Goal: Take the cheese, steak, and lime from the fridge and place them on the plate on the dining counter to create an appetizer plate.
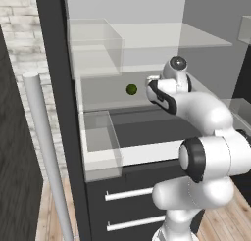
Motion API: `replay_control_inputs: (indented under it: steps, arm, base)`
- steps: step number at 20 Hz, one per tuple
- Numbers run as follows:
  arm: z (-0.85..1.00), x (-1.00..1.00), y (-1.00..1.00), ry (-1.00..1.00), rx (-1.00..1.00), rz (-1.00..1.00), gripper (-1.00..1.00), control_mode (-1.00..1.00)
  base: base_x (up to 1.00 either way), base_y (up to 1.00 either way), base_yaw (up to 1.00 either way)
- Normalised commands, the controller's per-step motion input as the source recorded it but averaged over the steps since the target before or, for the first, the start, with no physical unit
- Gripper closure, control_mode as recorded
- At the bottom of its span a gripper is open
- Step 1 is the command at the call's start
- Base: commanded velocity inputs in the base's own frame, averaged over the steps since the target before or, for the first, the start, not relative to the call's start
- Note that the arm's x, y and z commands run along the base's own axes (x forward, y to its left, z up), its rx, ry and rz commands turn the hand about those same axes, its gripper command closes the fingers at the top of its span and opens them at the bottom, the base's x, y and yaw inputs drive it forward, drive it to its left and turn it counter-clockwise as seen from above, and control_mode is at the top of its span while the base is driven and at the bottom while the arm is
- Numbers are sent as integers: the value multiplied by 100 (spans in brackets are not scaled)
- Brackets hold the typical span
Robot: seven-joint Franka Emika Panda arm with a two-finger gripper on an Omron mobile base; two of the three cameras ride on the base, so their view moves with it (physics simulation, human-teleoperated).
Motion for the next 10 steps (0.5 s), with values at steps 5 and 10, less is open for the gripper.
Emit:
replay_control_inputs:
  steps: [5,10]
  arm:
    - [-2,39,-14,-4,0,0,-100,-100]
    - [-3,34,-9,-7,0,0,-100,-100]
  base:
    - [0,0,0]
    - [0,0,0]
